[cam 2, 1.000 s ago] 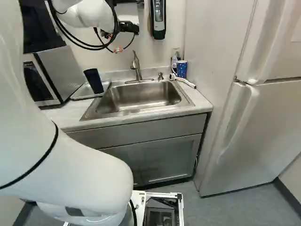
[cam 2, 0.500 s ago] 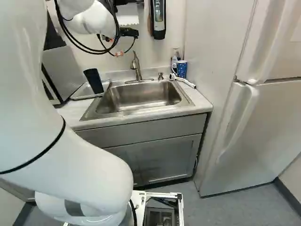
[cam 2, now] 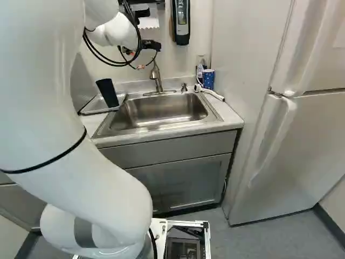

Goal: Rinse the cup and place it in the tray

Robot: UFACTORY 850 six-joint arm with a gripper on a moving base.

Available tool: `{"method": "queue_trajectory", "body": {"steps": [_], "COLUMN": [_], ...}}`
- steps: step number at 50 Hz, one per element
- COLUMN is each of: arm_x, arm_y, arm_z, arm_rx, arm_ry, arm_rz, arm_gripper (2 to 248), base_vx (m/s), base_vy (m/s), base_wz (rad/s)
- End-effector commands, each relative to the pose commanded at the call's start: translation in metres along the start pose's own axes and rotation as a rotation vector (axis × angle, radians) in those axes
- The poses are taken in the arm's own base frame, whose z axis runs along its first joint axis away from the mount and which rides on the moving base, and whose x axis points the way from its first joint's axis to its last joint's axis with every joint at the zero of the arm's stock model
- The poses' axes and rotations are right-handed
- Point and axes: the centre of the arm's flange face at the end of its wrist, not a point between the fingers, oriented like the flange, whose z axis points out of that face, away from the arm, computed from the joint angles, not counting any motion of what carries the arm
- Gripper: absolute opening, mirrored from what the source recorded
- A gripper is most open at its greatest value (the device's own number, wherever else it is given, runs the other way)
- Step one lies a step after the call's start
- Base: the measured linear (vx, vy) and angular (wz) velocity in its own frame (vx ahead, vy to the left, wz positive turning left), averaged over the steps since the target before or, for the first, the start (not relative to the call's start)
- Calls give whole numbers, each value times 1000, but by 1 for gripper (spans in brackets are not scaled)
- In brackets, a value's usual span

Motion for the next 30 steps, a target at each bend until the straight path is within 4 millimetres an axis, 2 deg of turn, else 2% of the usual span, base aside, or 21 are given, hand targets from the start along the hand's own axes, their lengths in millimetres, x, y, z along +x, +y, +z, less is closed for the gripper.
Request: {"method": "queue_trajectory", "body": {"steps": [30], "arm_x": [12], "arm_y": [-25], "arm_z": [57], "arm_rx": [40], "arm_ry": [5], "arm_rz": [-11], "arm_gripper": [247], "base_vx": [0], "base_vy": [0], "base_wz": [0]}}
